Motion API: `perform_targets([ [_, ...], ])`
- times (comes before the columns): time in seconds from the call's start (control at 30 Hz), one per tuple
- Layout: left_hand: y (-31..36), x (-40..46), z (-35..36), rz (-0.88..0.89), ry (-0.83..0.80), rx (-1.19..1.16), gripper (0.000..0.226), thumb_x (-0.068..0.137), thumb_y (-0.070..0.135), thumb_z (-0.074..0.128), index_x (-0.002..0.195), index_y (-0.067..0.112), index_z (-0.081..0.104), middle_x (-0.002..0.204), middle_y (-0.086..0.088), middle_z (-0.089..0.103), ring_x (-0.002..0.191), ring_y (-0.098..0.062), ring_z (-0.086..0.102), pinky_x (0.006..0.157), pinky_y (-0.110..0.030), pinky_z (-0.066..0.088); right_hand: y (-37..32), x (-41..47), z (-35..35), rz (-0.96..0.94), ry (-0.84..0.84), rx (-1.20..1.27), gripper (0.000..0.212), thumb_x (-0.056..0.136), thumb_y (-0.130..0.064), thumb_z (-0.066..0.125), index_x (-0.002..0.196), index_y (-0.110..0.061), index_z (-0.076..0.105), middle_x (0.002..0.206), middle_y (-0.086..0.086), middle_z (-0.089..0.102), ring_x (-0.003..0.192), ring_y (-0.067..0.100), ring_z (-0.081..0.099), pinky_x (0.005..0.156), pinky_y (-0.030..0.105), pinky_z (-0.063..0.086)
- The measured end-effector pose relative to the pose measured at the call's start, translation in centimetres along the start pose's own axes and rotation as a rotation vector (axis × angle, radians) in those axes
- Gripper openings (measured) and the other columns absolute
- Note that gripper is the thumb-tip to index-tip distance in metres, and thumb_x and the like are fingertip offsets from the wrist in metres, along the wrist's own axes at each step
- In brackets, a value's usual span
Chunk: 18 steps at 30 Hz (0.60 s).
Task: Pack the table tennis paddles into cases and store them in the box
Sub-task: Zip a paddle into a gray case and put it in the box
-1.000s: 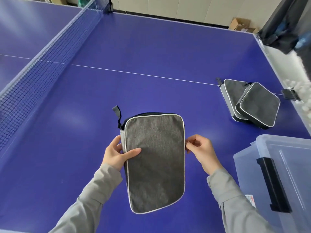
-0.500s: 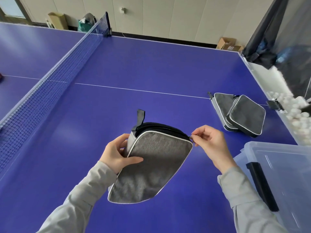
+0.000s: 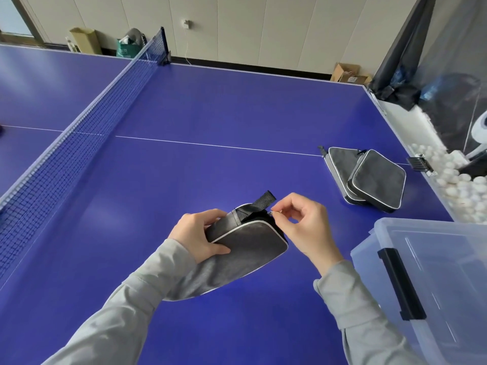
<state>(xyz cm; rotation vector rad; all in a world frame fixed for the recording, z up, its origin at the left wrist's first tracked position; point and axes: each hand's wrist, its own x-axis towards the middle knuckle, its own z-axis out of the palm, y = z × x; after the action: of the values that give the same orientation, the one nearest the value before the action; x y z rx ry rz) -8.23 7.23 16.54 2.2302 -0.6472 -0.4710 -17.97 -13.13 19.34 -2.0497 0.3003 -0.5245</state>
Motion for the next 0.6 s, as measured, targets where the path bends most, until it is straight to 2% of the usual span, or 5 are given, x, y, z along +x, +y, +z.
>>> perform_targets([
  [0.17,0.5,0.1,0.3,-0.007,-0.056,0.126,0.053,0.055,0.030,0.083,0.102,0.041,0.062,0.091,0.019,0.068,0.093,-0.012,0.065,0.087,-0.037,0.051,-0.7,-0.5,0.3,-0.084,-0.005,-0.054,0.017,0.075,0.005,0.067,0.071,-0.012,0.066,0.063,-0.008,0.063,0.059,0.009,0.058,0.060,0.010,0.045],
  [0.33,1.3,0.4,1.1,-0.006,-0.052,0.294,0.054,0.058,0.039,0.079,0.108,0.047,0.057,0.096,0.024,0.066,0.095,-0.009,0.061,0.077,-0.025,0.045,-1.0,-1.0,0.8,-0.146,-0.034,-0.080,0.016,0.073,0.006,0.065,0.071,-0.010,0.064,0.063,-0.006,0.060,0.060,0.009,0.057,0.061,0.015,0.046],
  [0.47,1.3,0.4,1.9,-0.017,-0.044,0.285,0.054,0.058,0.040,0.078,0.107,0.045,0.057,0.095,0.022,0.067,0.093,-0.012,0.061,0.076,-0.025,0.047,-0.7,-1.0,1.0,-0.167,-0.069,-0.101,0.012,0.074,0.003,0.065,0.075,-0.008,0.065,0.066,-0.002,0.061,0.062,0.013,0.056,0.063,0.024,0.049],
  [0.6,0.8,0.3,2.3,-0.049,-0.021,0.152,0.052,0.056,0.035,0.082,0.103,0.044,0.061,0.088,0.022,0.065,0.093,-0.011,0.062,0.083,-0.031,0.051,-0.1,-0.9,1.3,-0.156,-0.052,-0.078,0.011,0.079,0.001,0.065,0.077,-0.009,0.063,0.068,-0.008,0.058,0.067,0.006,0.055,0.065,0.011,0.044],
])
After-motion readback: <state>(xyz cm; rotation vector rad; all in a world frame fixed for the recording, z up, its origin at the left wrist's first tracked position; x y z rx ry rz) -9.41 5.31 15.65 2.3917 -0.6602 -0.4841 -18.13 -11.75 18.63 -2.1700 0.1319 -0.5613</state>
